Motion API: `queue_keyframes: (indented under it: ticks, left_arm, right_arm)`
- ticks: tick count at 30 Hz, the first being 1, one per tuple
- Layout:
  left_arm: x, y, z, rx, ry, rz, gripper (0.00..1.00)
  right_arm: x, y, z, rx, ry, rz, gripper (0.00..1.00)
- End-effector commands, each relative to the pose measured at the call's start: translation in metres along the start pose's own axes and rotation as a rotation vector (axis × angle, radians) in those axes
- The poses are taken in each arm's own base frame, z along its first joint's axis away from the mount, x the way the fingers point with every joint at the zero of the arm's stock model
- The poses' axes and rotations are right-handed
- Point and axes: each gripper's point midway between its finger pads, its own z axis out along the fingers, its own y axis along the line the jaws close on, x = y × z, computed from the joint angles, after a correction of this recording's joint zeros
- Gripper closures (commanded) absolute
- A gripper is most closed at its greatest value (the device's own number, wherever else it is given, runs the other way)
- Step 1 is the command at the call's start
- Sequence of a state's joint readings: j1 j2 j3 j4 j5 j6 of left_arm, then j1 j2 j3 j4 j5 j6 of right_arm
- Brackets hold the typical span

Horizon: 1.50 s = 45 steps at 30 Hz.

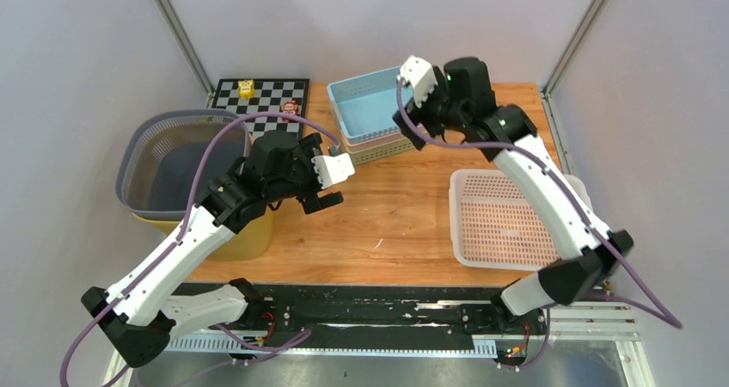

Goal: Turn the large container upside down
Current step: Move the multiple containers to the center of the board, then turn the container upside down at the center of the board.

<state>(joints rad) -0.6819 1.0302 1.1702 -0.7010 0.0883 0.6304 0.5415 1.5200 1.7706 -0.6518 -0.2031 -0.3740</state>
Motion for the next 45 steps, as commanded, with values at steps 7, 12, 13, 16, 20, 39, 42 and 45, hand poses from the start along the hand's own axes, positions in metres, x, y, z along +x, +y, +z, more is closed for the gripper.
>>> queue_keyframes:
  ticks: [7, 12, 13, 16, 20, 39, 42, 45]
  left_arm:
    - [-0.004, -0.008, -0.002, 0.041, -0.044, 0.026, 0.0]
    - [0.002, -0.017, -0.007, 0.072, -0.038, 0.051, 0.0]
    - [0.006, -0.022, -0.008, 0.09, -0.033, 0.066, 0.0]
    - [0.018, -0.035, -0.01, 0.118, -0.037, 0.094, 0.0]
    - [0.033, -0.05, -0.01, 0.136, -0.043, 0.115, 0.0]
    - [0.046, -0.056, 0.002, 0.124, -0.018, 0.057, 0.0]
    - [0.047, -0.056, 0.001, 0.123, -0.02, 0.057, 0.0]
    - [0.048, -0.057, 0.003, 0.122, -0.018, 0.056, 0.0]
  right_arm:
    - [0.155, 0.011, -0.046, 0.187, 0.36, -0.018, 0.07]
    - [0.197, 0.017, -0.038, 0.274, 0.417, 0.11, 0.08]
    - [0.205, 0.02, -0.034, 0.278, 0.434, 0.132, 0.08]
    - [0.226, 0.03, -0.026, 0.264, 0.483, 0.175, 0.11]
    - [0.242, 0.039, -0.022, 0.234, 0.517, 0.198, 0.13]
    - [0.283, 0.068, -0.013, 0.114, 0.618, 0.258, 0.28]
    - [0.284, 0.069, -0.011, 0.103, 0.621, 0.262, 0.32]
    - [0.283, 0.071, -0.01, 0.09, 0.618, 0.258, 0.36]
